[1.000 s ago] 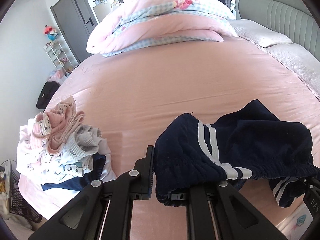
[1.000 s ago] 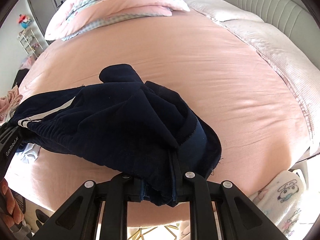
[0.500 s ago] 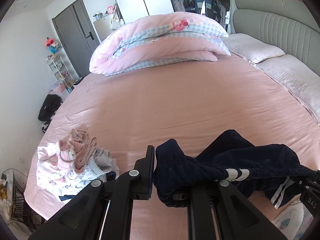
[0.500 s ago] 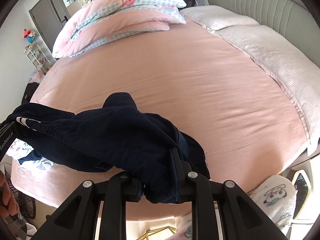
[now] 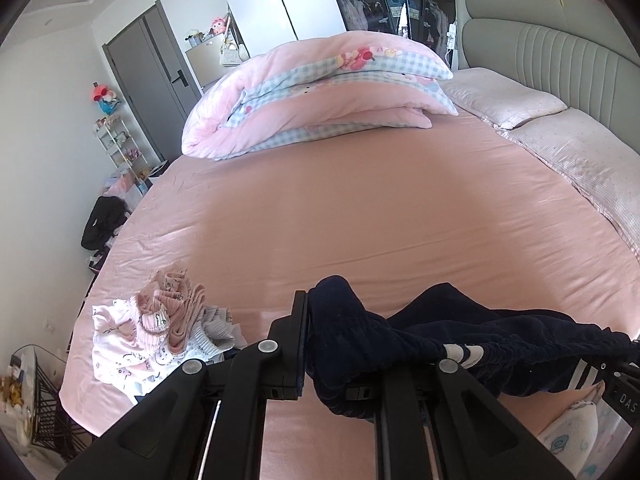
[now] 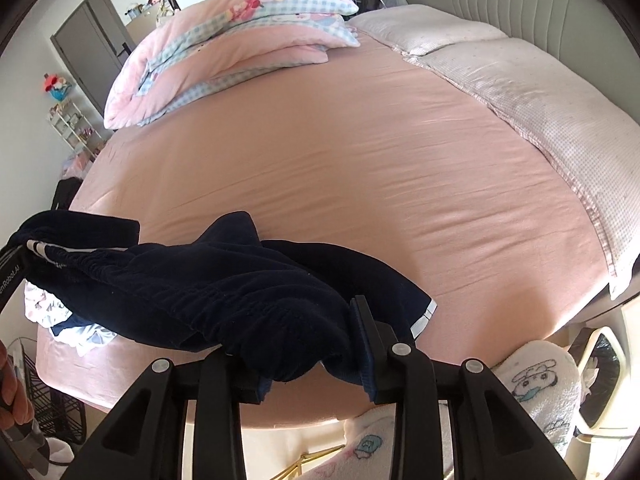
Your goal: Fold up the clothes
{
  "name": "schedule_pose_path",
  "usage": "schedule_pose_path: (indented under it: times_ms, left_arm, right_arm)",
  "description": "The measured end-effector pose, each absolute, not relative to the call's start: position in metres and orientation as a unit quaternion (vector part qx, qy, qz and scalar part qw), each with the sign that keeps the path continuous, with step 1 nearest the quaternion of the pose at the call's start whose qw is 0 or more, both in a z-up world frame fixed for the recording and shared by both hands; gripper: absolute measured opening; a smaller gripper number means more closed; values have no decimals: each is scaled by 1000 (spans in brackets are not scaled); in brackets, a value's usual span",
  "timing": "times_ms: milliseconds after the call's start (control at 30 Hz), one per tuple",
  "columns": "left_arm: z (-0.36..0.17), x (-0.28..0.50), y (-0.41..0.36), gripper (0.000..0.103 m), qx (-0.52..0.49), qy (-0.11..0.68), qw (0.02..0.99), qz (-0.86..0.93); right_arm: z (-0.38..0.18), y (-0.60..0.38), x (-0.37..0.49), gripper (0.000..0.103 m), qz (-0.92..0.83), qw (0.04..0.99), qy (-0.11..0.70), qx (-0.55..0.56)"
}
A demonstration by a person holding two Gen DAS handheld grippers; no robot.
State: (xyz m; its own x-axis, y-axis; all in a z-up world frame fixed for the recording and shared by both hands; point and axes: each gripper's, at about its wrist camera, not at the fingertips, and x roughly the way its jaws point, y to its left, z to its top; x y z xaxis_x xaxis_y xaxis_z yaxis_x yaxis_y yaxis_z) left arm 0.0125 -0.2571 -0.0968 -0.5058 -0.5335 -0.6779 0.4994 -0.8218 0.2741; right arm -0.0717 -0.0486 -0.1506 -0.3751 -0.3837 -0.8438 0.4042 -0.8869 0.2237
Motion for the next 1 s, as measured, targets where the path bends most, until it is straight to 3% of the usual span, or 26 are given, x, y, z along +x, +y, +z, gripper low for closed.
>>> schedule_pose_path:
  times_ms: [133, 267, 1000]
  left_arm:
    - [-91, 11, -257, 11, 405, -5, 293, -866]
    - [-86, 11, -260, 11, 408, 21, 282, -868]
    - [-73, 10, -208, 11, 408, 5, 204, -890]
  right_arm:
    - [-140, -44, -69, 33, -824, 258, -5, 505]
    - [-132, -32, -74, 41, -817, 267, -61, 508]
    - [-179, -40, -92, 43, -819, 163, -31, 549]
